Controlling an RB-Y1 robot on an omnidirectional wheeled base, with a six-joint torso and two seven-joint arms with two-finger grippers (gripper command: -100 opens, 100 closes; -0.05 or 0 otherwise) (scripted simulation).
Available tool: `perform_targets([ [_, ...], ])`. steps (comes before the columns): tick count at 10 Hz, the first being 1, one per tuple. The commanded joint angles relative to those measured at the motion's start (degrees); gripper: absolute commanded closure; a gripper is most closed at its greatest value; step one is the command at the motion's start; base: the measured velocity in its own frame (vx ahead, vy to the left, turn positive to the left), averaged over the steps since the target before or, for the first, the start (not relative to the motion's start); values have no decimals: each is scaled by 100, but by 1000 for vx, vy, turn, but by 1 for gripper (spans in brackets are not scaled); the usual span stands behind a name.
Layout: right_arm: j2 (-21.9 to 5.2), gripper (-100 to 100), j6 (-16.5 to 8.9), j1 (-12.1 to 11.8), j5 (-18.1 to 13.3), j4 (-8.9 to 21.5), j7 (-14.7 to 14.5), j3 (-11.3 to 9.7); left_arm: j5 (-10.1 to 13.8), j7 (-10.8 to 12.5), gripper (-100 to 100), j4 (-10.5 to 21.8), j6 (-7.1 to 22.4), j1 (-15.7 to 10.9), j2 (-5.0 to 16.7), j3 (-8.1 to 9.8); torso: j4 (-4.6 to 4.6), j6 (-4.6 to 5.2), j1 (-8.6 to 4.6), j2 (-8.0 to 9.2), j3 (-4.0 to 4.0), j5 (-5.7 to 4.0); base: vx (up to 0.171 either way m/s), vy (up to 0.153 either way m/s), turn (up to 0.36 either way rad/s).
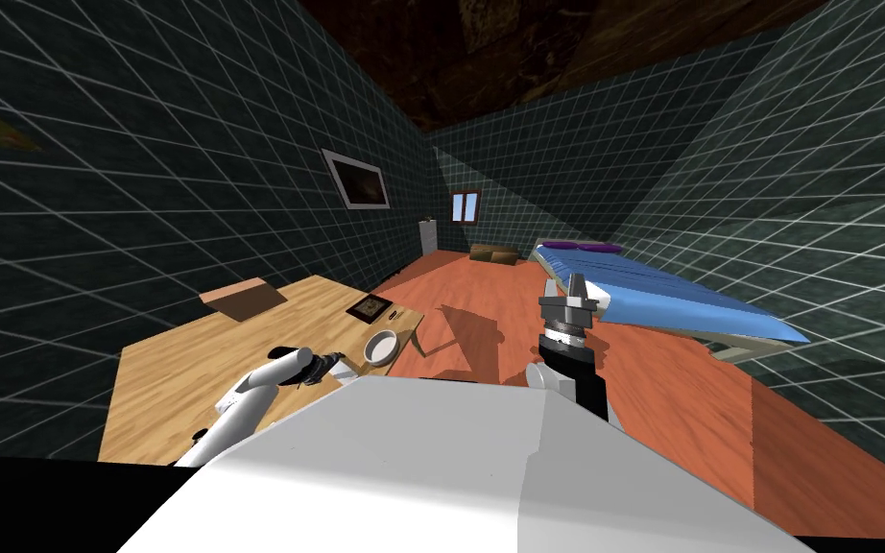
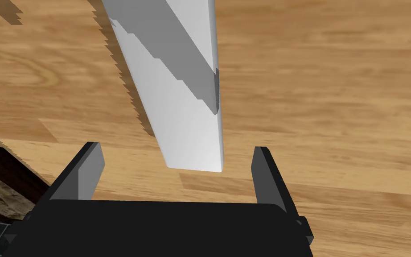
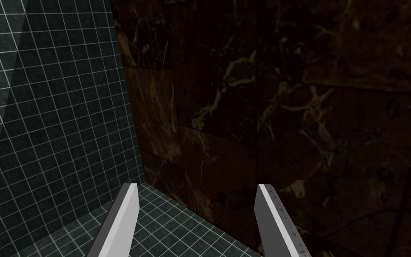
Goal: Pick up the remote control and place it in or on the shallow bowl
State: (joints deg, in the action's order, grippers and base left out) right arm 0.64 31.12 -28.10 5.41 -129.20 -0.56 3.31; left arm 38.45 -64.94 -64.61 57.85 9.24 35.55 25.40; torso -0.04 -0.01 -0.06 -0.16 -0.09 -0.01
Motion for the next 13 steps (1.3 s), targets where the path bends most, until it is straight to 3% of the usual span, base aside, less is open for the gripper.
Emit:
perform_targets([
  [1, 0, 0, 0, 0, 0, 0, 0, 0, 81, -56, -100, 51, 244, 14, 75, 3, 0, 0, 0, 0, 0, 0, 40, -6, -48],
  [3, 0, 0, 0, 0, 0, 0, 0, 0, 313, -256, -100, 393, 608, 33, 242, -58, 0, 0, -2, 1, 1, -1, 54, -6, -106],
  [7, 0, 0, 0, 0, 0, 0, 0, 0, 543, -450, -100, 758, 1065, 74, 382, -152, 0, -2, 4, 1, 1, 1, 47, 5, -76],
  [9, 0, 0, 0, 0, 0, 0, 0, 0, 566, -474, -100, 763, 1069, 108, 381, -148, 0, -2, 2, 0, -1, 0, 34, 5, -42],
  [10, 0, 0, 0, 0, 0, 0, 0, 0, 570, -481, 0, 768, 1089, 110, 381, -151, 1, -3, 2, 8, 4, 0, 0, 0, 0],
  [11, 0, 0, 0, 0, 0, 0, 0, 0, 479, -397, -100, 862, 899, 63, 236, -251, 3, -3, 0, 14, 7, 0, -10, 41, -42],
  [13, -1, 0, 0, 1, 0, 0, 0, 1, 388, -314, -100, 956, 712, 17, 90, -352, 5, -3, 22, 28, 15, 5, -40, 68, -55],
])
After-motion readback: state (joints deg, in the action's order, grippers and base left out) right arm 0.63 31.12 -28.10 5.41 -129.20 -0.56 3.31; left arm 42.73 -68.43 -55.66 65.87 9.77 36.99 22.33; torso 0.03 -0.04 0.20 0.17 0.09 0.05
